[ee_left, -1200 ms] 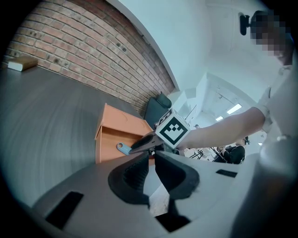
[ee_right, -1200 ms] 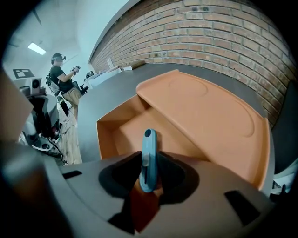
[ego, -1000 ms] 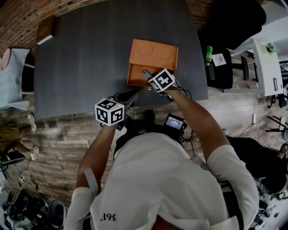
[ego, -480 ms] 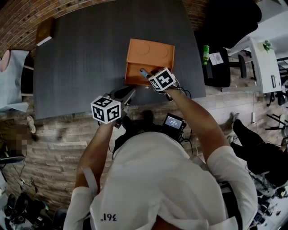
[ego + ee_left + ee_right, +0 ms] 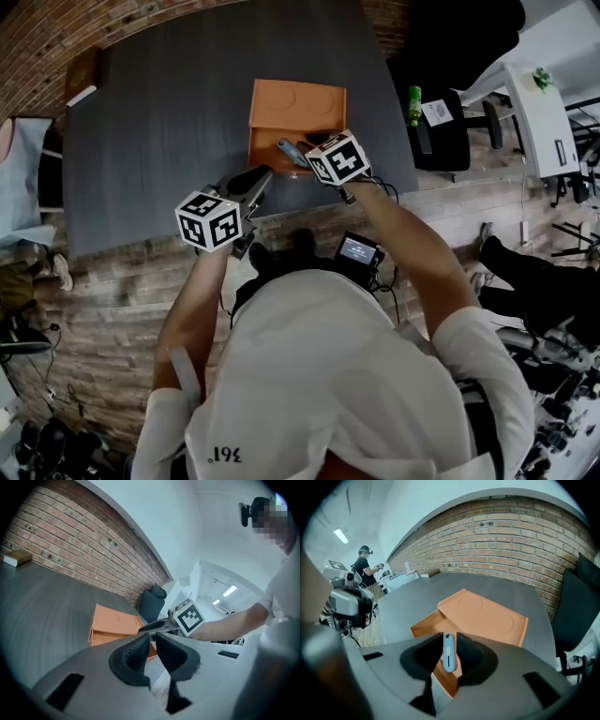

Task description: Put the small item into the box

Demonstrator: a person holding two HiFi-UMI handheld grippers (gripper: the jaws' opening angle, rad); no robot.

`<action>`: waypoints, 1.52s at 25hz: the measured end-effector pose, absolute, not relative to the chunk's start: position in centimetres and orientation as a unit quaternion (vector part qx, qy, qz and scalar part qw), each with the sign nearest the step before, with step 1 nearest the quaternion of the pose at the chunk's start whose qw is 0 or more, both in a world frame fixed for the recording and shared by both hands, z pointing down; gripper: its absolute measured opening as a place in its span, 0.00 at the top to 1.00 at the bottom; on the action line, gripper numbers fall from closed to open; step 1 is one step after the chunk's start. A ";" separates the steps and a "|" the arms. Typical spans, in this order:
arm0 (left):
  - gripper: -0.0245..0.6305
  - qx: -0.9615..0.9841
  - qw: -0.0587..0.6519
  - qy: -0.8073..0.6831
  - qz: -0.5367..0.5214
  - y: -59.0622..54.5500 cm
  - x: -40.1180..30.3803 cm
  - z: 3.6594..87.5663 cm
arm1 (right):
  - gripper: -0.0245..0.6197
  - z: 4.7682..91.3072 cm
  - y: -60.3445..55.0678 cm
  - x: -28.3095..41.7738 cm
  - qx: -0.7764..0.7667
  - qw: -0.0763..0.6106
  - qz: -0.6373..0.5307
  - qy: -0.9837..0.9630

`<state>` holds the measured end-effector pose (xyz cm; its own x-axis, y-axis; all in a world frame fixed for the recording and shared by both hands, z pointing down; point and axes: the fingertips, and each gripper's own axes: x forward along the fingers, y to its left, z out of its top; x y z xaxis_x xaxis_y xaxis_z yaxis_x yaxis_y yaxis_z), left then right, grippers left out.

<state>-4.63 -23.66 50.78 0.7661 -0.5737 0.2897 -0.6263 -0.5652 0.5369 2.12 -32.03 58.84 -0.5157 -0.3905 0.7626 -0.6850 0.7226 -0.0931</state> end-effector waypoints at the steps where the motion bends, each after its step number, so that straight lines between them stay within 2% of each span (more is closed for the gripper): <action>1: 0.89 0.886 0.316 -0.338 0.039 -23.7 -4.4 50.3 | 0.81 58.2 -32.1 2.3 0.320 0.370 0.192 -0.851; 11: 0.89 0.905 0.276 -0.324 -0.009 -23.9 -4.0 44.4 | 0.85 50.4 -32.4 2.7 0.355 0.282 0.164 -0.876; 38: 0.89 0.916 0.219 -0.317 -0.109 -21.4 -6.4 33.5 | 0.90 35.2 -29.2 4.2 0.402 0.115 0.112 -0.901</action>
<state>-6.38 -21.35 33.51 0.7755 -0.6283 -0.0611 -0.5326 -0.7032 0.4711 4.17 -29.19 35.24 -0.6497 -0.6995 0.2975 -0.7512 0.6508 -0.1102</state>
